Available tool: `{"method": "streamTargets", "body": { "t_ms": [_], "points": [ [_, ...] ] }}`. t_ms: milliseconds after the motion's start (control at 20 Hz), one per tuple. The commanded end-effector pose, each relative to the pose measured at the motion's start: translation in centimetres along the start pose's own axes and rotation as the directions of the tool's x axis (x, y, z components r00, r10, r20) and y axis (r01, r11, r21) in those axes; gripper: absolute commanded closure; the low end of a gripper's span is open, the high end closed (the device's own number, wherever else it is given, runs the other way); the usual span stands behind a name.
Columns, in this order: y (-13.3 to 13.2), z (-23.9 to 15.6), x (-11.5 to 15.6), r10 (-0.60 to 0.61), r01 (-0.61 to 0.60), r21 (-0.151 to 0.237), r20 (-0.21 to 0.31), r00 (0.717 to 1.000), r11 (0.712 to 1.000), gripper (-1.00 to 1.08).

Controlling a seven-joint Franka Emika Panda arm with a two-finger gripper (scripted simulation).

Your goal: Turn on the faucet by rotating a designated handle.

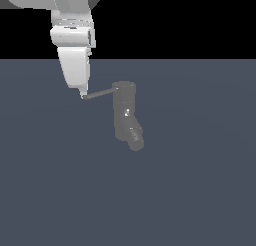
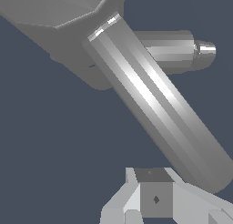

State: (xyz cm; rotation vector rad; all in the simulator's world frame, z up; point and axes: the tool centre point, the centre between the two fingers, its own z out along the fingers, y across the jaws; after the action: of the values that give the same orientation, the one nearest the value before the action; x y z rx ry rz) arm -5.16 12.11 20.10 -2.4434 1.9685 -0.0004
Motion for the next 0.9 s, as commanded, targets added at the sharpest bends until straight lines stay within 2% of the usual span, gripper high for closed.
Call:
{"method": "streamTargets", "body": {
  "t_ms": [0, 850],
  "points": [
    [0.6, 0.0, 0.8, 0.004, -0.004, -0.001, -0.001, 1.0, 1.0, 1.08],
    [4.9, -0.1, 5.0, 0.003, -0.003, -0.002, -0.002, 1.0, 1.0, 1.08]
  ]
}}
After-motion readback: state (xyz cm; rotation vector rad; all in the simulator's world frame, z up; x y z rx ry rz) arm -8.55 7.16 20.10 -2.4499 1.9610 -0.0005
